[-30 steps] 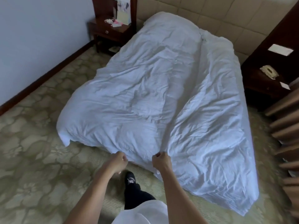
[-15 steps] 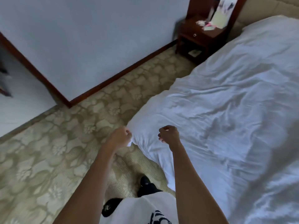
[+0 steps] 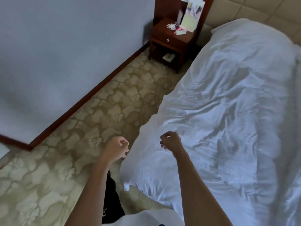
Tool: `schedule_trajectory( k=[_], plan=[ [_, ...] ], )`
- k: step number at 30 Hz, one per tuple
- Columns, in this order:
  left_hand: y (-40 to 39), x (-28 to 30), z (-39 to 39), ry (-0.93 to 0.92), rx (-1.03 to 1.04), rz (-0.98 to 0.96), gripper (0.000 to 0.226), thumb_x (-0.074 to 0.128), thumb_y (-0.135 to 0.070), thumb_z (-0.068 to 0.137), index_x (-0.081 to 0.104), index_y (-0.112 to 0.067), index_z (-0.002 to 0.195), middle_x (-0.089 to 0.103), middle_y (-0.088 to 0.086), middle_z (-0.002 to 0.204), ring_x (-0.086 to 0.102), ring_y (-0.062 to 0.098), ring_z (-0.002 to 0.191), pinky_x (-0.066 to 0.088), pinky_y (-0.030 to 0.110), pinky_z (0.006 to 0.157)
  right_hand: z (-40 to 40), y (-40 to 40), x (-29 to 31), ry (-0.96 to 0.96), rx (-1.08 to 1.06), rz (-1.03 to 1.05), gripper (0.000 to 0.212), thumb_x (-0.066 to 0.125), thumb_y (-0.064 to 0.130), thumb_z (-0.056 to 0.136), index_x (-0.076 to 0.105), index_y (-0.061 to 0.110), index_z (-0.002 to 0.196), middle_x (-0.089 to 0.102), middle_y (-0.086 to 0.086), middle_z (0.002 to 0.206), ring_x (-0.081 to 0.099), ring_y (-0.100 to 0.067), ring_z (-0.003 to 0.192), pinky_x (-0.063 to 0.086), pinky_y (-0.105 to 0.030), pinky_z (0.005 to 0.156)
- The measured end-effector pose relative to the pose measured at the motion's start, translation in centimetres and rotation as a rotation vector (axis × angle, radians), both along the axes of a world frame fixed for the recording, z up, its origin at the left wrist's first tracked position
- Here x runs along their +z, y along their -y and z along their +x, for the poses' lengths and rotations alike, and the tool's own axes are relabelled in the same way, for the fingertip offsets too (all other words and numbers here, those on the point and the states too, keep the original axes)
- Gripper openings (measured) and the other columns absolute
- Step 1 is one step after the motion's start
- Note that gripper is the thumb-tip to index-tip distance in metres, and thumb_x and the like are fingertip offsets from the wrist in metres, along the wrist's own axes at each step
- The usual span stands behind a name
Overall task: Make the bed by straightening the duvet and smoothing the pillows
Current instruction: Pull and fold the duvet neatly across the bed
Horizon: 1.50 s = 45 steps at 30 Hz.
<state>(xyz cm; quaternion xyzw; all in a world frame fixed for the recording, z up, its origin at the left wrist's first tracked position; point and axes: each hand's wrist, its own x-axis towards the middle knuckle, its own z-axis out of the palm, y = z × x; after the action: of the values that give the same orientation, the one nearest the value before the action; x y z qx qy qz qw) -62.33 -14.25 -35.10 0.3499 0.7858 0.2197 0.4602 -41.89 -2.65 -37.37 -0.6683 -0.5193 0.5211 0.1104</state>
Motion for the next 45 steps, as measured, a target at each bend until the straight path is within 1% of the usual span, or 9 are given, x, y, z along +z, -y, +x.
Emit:
schedule_trajectory(
  k=[2, 9, 14, 18, 22, 25, 32, 39, 45],
  plan=[
    [-3.6, 0.4, -4.4, -0.009, -0.084, 0.001, 0.018, 0.049, -0.022, 0.099, 0.064, -0.012, 0.097, 0.073, 0.006, 0.086, 0.064, 0.015, 0.057, 0.044, 0.019, 0.050, -3.5, -2.6, -0.3, -0.013, -0.060, -0.004, 0.015, 0.054, 0.012, 0.089, 0.066, 0.005, 0.086, 0.070, -0.012, 0.068, 0.063, -0.020, 0.054, 0.051, -0.029, 0.059],
    [-16.7, 3.8, -17.5, -0.019, -0.259, 0.030, 0.017, 0.049, -0.021, 0.099, 0.065, -0.015, 0.094, 0.073, 0.006, 0.085, 0.065, 0.016, 0.059, 0.051, 0.031, 0.065, -13.2, -11.8, 3.0, -0.058, -0.270, 0.040, 0.015, 0.053, 0.014, 0.093, 0.065, 0.005, 0.090, 0.067, -0.009, 0.066, 0.060, -0.019, 0.053, 0.047, -0.028, 0.053],
    [-27.1, 5.4, -19.2, 0.049, -0.398, 0.113, 0.018, 0.050, -0.024, 0.100, 0.066, -0.018, 0.094, 0.074, 0.001, 0.082, 0.070, 0.020, 0.066, 0.056, 0.038, 0.073, -14.7, -17.7, 4.2, 0.033, -0.349, 0.090, 0.014, 0.055, 0.017, 0.095, 0.064, 0.011, 0.086, 0.071, -0.008, 0.071, 0.065, -0.016, 0.055, 0.055, -0.030, 0.059],
    [-33.3, 5.0, -20.2, 0.105, -0.556, 0.074, 0.018, 0.049, -0.025, 0.101, 0.066, -0.018, 0.097, 0.073, 0.003, 0.086, 0.068, 0.016, 0.065, 0.053, 0.028, 0.065, -15.8, -22.2, 3.1, 0.095, -0.413, 0.049, 0.012, 0.056, 0.016, 0.096, 0.063, 0.013, 0.087, 0.070, -0.007, 0.071, 0.065, -0.015, 0.056, 0.054, -0.025, 0.055],
    [-42.1, 4.0, -23.0, 0.028, -0.702, -0.020, 0.018, 0.049, -0.027, 0.101, 0.064, -0.017, 0.099, 0.073, 0.001, 0.088, 0.066, 0.013, 0.064, 0.055, 0.035, 0.075, -18.8, -30.8, 2.3, 0.050, -0.410, 0.026, 0.017, 0.052, 0.015, 0.097, 0.063, 0.008, 0.086, 0.070, -0.008, 0.070, 0.062, -0.016, 0.054, 0.049, -0.025, 0.053],
    [-51.5, 4.7, -24.9, -0.089, -0.697, 0.022, 0.019, 0.048, -0.023, 0.100, 0.064, -0.016, 0.092, 0.072, 0.001, 0.084, 0.067, 0.018, 0.065, 0.055, 0.035, 0.076, -21.0, -39.0, 4.1, -0.013, -0.416, 0.076, 0.022, 0.048, 0.013, 0.098, 0.058, 0.007, 0.079, 0.064, -0.010, 0.068, 0.057, -0.015, 0.051, 0.047, -0.027, 0.053],
    [-67.6, 8.4, -23.6, 0.004, -0.717, 0.180, 0.020, 0.048, -0.023, 0.101, 0.065, -0.015, 0.097, 0.073, 0.004, 0.085, 0.071, 0.025, 0.072, 0.057, 0.043, 0.078, -20.7, -52.1, 8.2, -0.037, -0.537, 0.161, 0.016, 0.050, 0.014, 0.097, 0.061, 0.010, 0.085, 0.065, -0.008, 0.069, 0.058, -0.012, 0.051, 0.047, -0.019, 0.050],
    [-81.5, 5.3, -20.6, 0.004, -1.012, 0.051, 0.018, 0.047, -0.026, 0.102, 0.064, -0.021, 0.098, 0.073, -0.002, 0.086, 0.069, 0.014, 0.065, 0.055, 0.034, 0.072, -19.1, -62.6, 5.8, 0.070, -0.668, 0.053, 0.014, 0.051, 0.021, 0.097, 0.063, 0.013, 0.095, 0.071, -0.003, 0.074, 0.063, -0.011, 0.057, 0.047, -0.019, 0.057],
    [-98.0, 5.3, -19.2, -0.028, -1.106, 0.109, 0.016, 0.050, -0.025, 0.100, 0.065, -0.024, 0.095, 0.074, -0.004, 0.084, 0.073, 0.016, 0.068, 0.055, 0.032, 0.068, -18.6, -75.3, 6.4, 0.096, -0.752, 0.054, 0.016, 0.049, 0.020, 0.098, 0.063, 0.013, 0.096, 0.071, 0.000, 0.073, 0.064, -0.008, 0.056, 0.051, -0.021, 0.061]
  ],
)
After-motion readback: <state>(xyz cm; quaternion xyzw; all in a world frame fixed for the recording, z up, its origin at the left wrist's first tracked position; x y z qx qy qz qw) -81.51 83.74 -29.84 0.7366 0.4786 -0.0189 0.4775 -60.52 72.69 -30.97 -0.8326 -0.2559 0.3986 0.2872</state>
